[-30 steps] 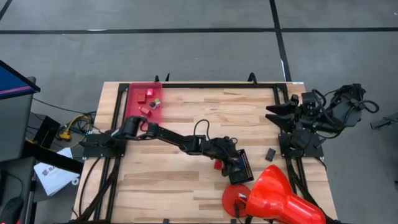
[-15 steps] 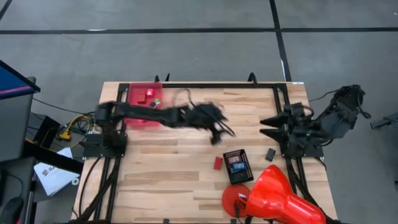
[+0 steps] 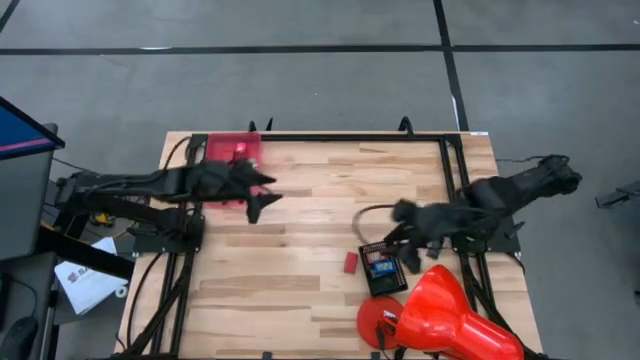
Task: Pick & Place Office items
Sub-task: Put the red digital timer into the black bin
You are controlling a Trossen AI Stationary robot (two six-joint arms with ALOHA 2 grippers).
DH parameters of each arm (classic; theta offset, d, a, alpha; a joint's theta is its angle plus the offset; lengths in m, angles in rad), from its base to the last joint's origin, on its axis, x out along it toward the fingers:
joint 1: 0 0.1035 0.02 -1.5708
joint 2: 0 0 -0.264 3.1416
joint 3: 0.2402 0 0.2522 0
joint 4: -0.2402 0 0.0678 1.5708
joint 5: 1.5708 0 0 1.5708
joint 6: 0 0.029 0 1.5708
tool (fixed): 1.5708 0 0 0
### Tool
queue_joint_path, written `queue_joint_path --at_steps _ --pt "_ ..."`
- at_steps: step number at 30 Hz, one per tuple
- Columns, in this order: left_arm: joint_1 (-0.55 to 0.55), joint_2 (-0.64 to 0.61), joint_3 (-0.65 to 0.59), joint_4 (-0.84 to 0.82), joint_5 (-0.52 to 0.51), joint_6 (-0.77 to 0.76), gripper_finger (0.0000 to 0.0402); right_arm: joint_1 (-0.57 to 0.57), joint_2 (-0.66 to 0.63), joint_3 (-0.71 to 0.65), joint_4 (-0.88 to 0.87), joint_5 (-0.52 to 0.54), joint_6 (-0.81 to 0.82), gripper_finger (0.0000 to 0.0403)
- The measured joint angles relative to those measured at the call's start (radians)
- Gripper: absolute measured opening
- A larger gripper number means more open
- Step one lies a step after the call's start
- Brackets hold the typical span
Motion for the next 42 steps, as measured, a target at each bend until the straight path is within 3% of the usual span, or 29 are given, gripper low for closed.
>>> queue_joint_path --at_steps 3,9,15,23,31,36,42 --pt "-0.098 -0.056 -0.071 0.047 -0.091 -0.048 0.0258 -0.101 0.084 0.0 0.038 -0.187 -0.08 0.0196" --pt "-0.236 -0.046 -0.118 0.138 -0.239 -0.045 0.0258 -0.244 0.301 0.0 0.161 -0.628 -0.149 0.0196" --pt "-0.267 -0.038 -0.121 0.138 -0.277 -0.041 0.0257 -0.256 0.504 0.005 0.179 -0.821 -0.152 0.0196" --pt "-0.265 -0.052 -0.121 0.138 -0.28 0.01 0.0259 -0.227 0.71 0.185 0.18 -0.806 -0.176 0.0196" --pt "-0.264 -0.08 -0.12 0.135 -0.282 0.013 0.0259 -0.227 0.873 0.249 0.09 -0.784 -0.207 0.0196" --pt "-0.263 -0.102 -0.121 0.133 -0.302 0.013 0.0258 -0.218 0.961 0.351 -0.103 -0.779 -0.307 0.0196" --pt "-0.242 -0.122 -0.119 0.159 -0.308 0.01 0.0258 -0.208 1.092 0.528 -0.375 -0.69 -0.493 0.0196"
